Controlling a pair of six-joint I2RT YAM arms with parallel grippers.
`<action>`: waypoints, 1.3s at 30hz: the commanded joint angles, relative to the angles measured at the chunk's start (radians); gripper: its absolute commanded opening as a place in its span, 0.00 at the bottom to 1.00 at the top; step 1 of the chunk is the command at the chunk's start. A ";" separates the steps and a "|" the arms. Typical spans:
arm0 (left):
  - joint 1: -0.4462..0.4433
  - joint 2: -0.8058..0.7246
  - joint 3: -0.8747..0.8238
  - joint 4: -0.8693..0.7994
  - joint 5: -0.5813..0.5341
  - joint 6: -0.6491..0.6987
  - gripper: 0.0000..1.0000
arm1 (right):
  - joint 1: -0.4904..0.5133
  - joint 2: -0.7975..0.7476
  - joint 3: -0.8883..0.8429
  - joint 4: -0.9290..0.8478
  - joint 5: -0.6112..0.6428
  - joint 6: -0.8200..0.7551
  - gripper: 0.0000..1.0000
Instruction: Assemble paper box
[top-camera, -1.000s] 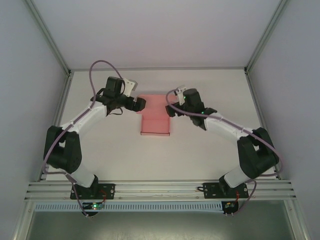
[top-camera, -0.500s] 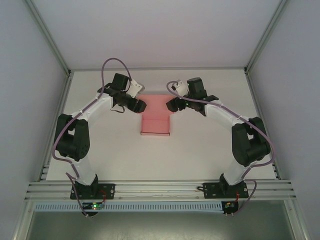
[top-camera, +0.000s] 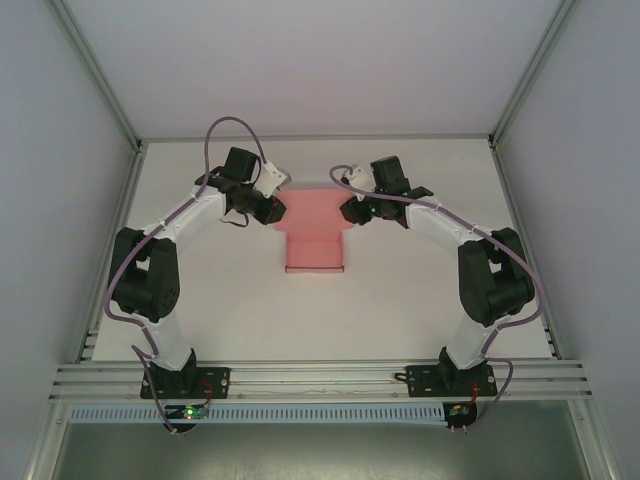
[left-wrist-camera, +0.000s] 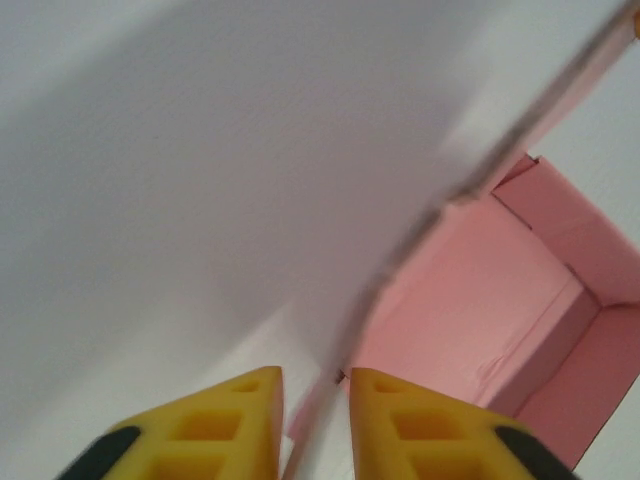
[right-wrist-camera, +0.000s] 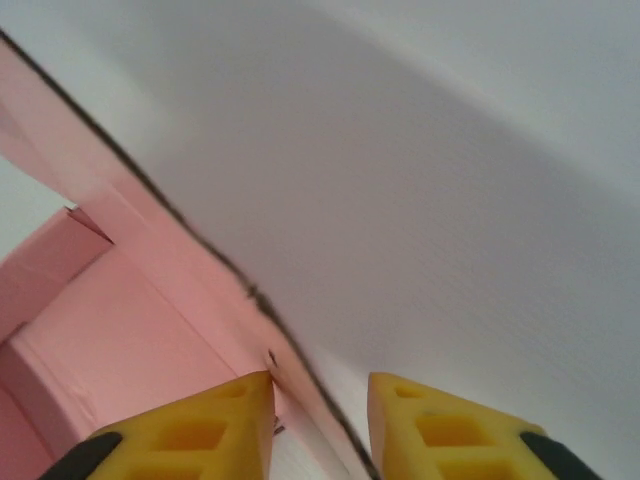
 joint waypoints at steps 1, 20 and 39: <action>0.001 -0.006 0.019 -0.014 0.006 -0.016 0.15 | 0.011 0.001 0.023 -0.027 0.037 0.002 0.17; -0.152 -0.092 -0.035 0.140 -0.538 -0.538 0.00 | 0.175 -0.182 -0.141 0.227 0.552 0.422 0.00; -0.261 -0.181 -0.215 0.373 -0.805 -0.979 0.00 | 0.305 -0.126 -0.248 0.592 0.822 0.757 0.04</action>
